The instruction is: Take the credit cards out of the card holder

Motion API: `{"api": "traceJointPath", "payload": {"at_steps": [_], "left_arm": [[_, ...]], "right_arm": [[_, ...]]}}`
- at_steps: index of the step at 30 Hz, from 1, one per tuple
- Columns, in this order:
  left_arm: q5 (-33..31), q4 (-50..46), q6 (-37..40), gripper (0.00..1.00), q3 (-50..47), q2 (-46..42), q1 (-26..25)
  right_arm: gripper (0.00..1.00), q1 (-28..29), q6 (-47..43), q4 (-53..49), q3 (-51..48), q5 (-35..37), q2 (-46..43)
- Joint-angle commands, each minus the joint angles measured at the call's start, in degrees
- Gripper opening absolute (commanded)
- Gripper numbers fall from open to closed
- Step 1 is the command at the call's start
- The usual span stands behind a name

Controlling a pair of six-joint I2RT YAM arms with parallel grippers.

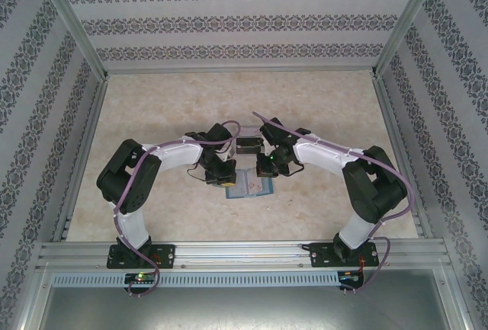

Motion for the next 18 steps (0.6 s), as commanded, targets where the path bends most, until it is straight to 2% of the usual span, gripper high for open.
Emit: {"api": "traceJointPath", "payload": {"at_steps": [1, 8, 13, 18], "left_arm": [[-3.5, -3.4, 1.1, 0.00, -1.5, 2.8, 0.3], [-3.5, -3.2, 1.0, 0.00, -1.7, 2.8, 0.2], [-3.4, -3.0, 0.9, 0.00, -1.8, 2.9, 0.2], [-3.4, -2.9, 0.9, 0.00, -1.7, 2.9, 0.2]], "right_arm": [[0.06, 0.5, -0.7, -2.3, 1.5, 2.2, -1.0], [0.08, 2.3, 0.9, 0.0, 2.7, -0.3, 0.4], [0.19, 3.0, 2.5, 1.7, 2.6, -2.2, 0.9], [0.21, 3.4, 3.2, 3.0, 2.2, -3.5, 1.3]]}}
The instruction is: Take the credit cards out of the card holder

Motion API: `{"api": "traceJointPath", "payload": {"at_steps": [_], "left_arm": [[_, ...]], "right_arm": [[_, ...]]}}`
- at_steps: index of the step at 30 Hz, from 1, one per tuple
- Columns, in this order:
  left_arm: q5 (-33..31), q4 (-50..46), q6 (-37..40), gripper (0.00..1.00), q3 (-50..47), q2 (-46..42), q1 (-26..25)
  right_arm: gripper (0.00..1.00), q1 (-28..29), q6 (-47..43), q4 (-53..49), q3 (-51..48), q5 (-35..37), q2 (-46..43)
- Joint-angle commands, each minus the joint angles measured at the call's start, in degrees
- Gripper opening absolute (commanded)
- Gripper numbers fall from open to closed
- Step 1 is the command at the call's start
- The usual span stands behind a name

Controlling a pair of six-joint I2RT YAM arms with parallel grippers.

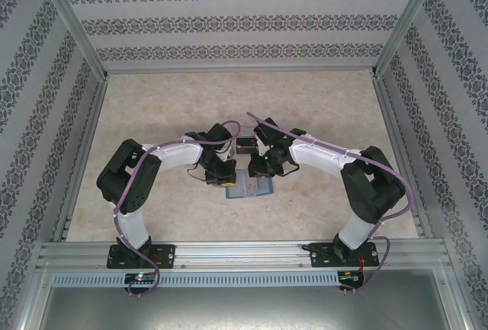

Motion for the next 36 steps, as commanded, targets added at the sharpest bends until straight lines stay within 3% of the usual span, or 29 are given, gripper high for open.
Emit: {"api": "traceJointPath", "payload": {"at_steps": [1, 16, 36], "left_arm": [[-3.5, -2.9, 0.9, 0.00, -1.7, 2.9, 0.2], [-3.4, -3.2, 1.0, 0.00, -1.6, 2.9, 0.3], [-3.0, -4.0, 0.5, 0.04, 1.1, -0.5, -0.3]], "right_arm": [[0.21, 0.7, 1.4, 1.3, 0.6, -1.8, 0.8], [0.11, 0.7, 0.3, -1.4, 1.9, 0.7, 0.2], [0.07, -0.7, -1.7, -6.7, 5.4, 4.1, -4.6]]}}
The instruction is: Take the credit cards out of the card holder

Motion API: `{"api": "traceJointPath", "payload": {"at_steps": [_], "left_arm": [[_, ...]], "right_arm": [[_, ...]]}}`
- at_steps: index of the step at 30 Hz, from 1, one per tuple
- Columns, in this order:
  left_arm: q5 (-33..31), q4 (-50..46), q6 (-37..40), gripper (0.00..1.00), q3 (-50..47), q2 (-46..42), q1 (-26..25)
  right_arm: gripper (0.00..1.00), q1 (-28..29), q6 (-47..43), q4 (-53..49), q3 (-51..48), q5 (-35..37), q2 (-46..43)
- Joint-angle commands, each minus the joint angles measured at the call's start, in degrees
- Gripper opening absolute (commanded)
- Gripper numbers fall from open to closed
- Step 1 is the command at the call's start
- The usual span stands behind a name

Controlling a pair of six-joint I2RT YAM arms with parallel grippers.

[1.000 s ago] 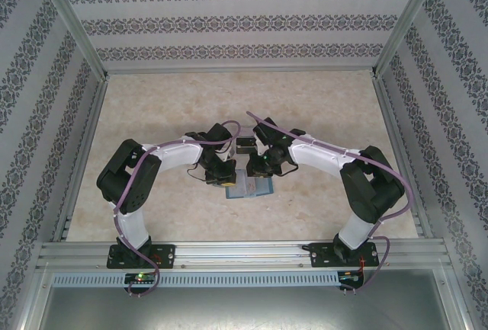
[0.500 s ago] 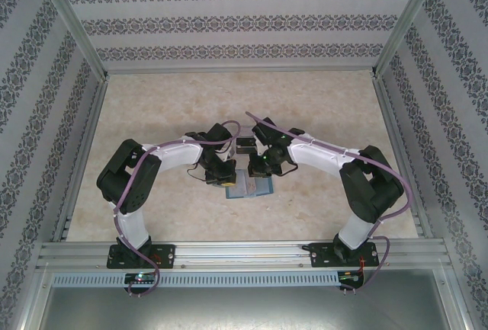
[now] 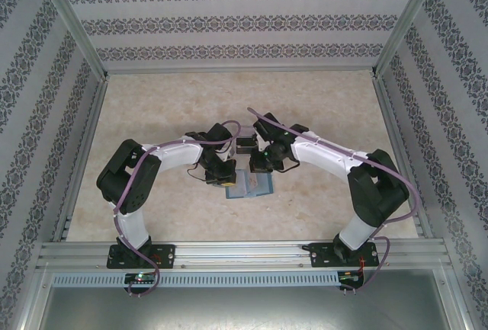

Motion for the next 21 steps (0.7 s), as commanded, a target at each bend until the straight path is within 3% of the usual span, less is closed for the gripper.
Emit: {"api": "traceJointPath", "payload": {"at_steps": [1, 21], "left_arm": [[-2.5, -3.7, 0.6, 0.04, 1.0, -0.4, -0.3], [1.9, -0.6, -0.5, 0.07, 2.9, 0.2, -1.8]], "right_arm": [[0.07, -0.9, -1.2, -2.5, 2.2, 1.9, -2.3], [0.06, -6.3, -4.4, -5.3, 6.5, 4.0, -5.5]]}}
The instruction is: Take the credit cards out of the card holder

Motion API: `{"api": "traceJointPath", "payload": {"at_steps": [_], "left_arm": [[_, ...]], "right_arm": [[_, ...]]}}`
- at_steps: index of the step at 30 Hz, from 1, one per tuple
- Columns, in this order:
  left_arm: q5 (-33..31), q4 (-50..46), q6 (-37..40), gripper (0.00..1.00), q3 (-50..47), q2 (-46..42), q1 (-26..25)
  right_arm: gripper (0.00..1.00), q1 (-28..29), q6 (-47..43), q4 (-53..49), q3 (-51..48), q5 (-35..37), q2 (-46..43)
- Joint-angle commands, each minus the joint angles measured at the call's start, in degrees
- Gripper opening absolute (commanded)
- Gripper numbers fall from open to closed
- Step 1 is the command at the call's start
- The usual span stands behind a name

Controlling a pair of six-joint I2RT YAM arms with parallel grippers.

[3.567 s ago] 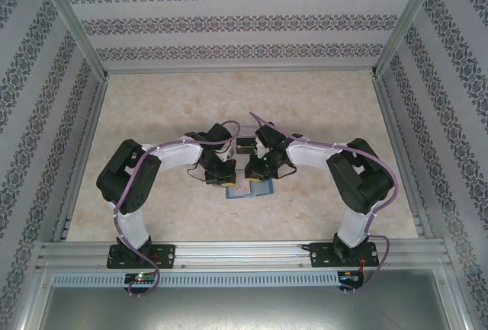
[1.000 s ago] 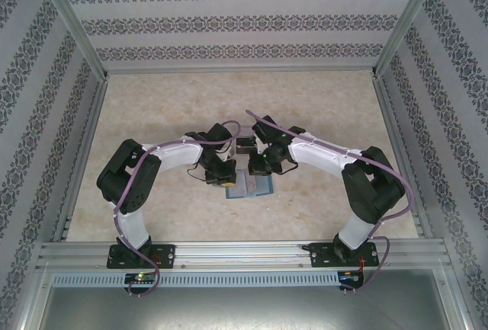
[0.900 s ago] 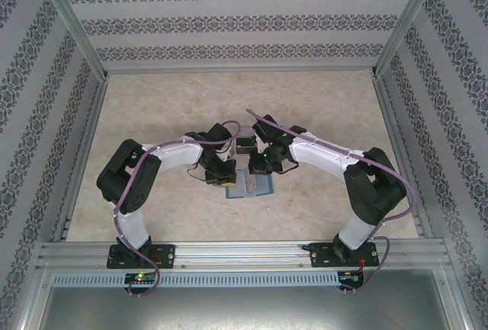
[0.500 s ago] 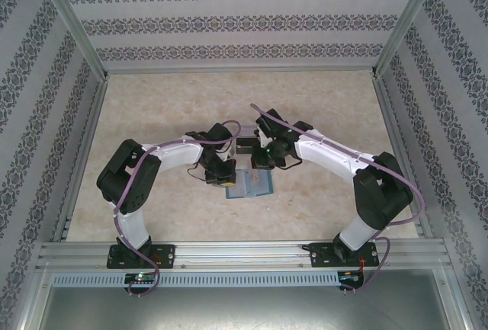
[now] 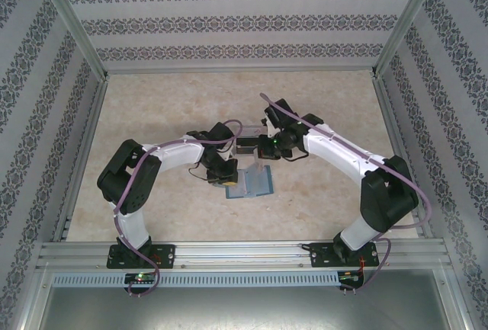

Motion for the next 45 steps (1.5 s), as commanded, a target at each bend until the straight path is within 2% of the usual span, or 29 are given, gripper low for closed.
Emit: {"api": "traceJointPath", "payload": {"at_steps": [1, 5, 9, 17, 25, 34, 45], "left_arm": [[1.3, 0.0, -0.5, 0.07, 1.7, 0.3, -0.9], [1.4, -0.2, -0.5, 0.07, 2.0, 0.6, -1.1], [1.5, -0.4, -0.6, 0.07, 2.2, 0.6, -1.5], [0.8, -1.4, -0.3, 0.07, 2.2, -0.2, -1.4], [-2.4, -3.2, -0.1, 0.07, 1.3, -2.0, -1.5], [-5.9, -5.4, -0.1, 0.07, -0.3, -4.3, -1.3], [-8.2, -7.4, 0.4, 0.07, -1.3, -5.8, -1.0]], "right_arm": [[0.06, -1.2, -1.9, -1.6, 2.0, 1.2, -1.9], [0.05, -2.2, -4.0, -1.3, 3.1, 0.7, -1.5], [0.06, -2.6, -10.9, 0.3, 4.2, -1.2, -1.5], [0.05, -3.8, -29.4, -1.8, 10.3, -4.0, 2.7], [0.04, -4.5, -53.0, -5.8, 15.6, -4.8, 6.6], [0.03, -5.3, -69.7, -10.5, 22.8, -3.9, 11.8], [0.00, -4.8, -78.2, -19.1, 37.5, -1.6, 22.7]]}}
